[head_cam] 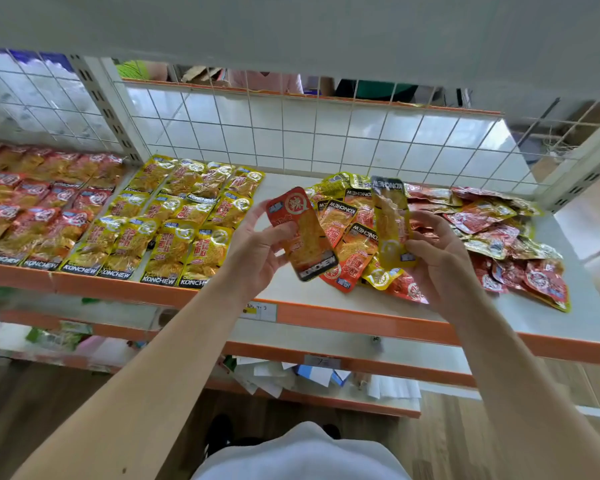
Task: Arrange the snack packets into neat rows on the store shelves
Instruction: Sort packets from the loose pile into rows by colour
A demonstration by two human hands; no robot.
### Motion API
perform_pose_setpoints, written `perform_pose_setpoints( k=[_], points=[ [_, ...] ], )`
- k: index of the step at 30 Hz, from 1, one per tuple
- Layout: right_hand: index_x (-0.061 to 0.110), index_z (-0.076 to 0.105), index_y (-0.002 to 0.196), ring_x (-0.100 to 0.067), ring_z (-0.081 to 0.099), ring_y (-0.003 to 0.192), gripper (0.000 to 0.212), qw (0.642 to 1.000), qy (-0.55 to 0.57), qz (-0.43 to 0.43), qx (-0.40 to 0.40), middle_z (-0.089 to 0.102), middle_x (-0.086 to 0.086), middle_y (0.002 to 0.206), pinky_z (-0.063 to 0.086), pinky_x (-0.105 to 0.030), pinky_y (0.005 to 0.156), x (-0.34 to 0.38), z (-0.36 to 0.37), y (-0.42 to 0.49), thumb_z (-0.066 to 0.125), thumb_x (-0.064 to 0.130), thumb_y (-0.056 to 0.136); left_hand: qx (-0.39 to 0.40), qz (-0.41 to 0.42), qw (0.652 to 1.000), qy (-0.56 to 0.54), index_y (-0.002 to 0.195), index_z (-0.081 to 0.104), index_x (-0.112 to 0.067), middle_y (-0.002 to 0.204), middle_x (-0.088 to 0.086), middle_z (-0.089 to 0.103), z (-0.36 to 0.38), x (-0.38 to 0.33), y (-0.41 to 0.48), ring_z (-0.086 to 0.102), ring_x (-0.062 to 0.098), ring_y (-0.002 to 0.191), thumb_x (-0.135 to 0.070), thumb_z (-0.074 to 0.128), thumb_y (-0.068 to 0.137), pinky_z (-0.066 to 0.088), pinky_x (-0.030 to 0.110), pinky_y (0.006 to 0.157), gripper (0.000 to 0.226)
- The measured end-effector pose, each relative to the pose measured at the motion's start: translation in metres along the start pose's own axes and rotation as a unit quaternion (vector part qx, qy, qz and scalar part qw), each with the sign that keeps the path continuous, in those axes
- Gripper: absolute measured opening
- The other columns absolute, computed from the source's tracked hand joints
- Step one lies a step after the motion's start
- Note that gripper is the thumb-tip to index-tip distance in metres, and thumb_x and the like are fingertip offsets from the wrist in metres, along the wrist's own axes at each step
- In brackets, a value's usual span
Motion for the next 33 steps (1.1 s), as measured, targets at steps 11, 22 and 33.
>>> perform_pose_setpoints(
  k=[11,22,33],
  points=[
    [0.023,0.04,0.146,-0.029,0.07,0.096,0.076,0.995,0.039,0.049,0.075,0.072,-0.014,0.109,0.06,-0.04,0.085,-0.042,0.056,-0.008,0.06,-0.01,0.081,-0.03,-0.04,0.996,0.075,0.108,0.06,-0.011,0.088,0.007,0.076,-0.035,-0.009,-0.014,0.074,0.022,0.073,-0.004,0.064,0.093,0.061,0.036,0.061,0.017],
    [0.01,0.063,0.102,-0.021,0.072,0.086,0.022,0.996,0.001,0.072,0.051,0.074,-0.004,0.089,0.059,-0.033,0.072,-0.058,0.123,-0.012,0.067,-0.001,0.084,-0.037,-0.044,0.997,0.05,0.109,0.059,-0.015,0.085,0.009,0.075,-0.083,-0.041,-0.013,0.073,0.026,0.074,-0.007,0.067,0.092,0.061,0.04,0.067,0.02],
    [0.012,0.054,0.124,-0.041,0.072,0.078,0.027,0.971,-0.121,0.16,0.131,0.073,-0.021,0.107,0.058,-0.033,0.052,-0.063,0.173,-0.017,0.058,0.008,0.097,-0.042,0.001,0.997,0.06,0.118,0.056,-0.015,0.103,0.015,0.071,-0.126,-0.076,-0.008,0.069,0.031,0.088,0.003,0.062,0.09,0.059,0.048,0.081,0.033]
  ],
)
Point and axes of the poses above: each hand's wrist, its own y-axis towards the middle knuckle, its own z-axis out of the palm, x = y × z, the point moved 2 cm from there along y, towards the middle knuckle
